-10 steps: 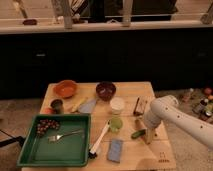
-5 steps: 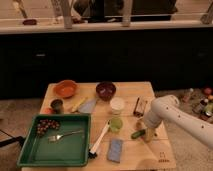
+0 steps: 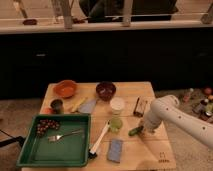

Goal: Place pepper in purple bowl

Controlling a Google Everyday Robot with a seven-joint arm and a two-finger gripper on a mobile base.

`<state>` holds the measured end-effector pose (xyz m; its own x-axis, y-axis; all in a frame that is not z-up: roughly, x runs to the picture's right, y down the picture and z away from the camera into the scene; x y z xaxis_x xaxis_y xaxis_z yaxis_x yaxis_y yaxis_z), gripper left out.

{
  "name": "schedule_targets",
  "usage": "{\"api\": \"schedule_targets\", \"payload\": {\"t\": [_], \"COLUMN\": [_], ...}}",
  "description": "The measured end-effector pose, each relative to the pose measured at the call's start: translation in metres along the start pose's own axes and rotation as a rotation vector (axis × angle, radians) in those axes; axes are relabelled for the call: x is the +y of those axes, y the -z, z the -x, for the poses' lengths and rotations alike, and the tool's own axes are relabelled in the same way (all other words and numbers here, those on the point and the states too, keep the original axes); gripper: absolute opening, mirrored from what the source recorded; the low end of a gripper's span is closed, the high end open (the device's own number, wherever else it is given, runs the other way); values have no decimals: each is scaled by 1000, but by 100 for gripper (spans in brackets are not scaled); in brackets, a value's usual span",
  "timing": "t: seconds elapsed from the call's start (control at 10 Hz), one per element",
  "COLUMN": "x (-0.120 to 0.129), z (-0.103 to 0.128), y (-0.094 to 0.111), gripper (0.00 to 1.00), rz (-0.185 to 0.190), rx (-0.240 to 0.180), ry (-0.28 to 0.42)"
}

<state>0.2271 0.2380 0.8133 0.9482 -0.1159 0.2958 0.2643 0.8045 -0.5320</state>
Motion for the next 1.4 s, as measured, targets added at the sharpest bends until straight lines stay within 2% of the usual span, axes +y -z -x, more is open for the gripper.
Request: {"api": "schedule_targets", "payload": {"t": [0.3,0.6,1.4], "x": [1,-4,-35], "z": [10,10,8], "y": [23,35,75], "gripper": [0,0,0], "rz": [-29,-28,-74], "rx": [38,45,63], "ry": [6,10,50]}}
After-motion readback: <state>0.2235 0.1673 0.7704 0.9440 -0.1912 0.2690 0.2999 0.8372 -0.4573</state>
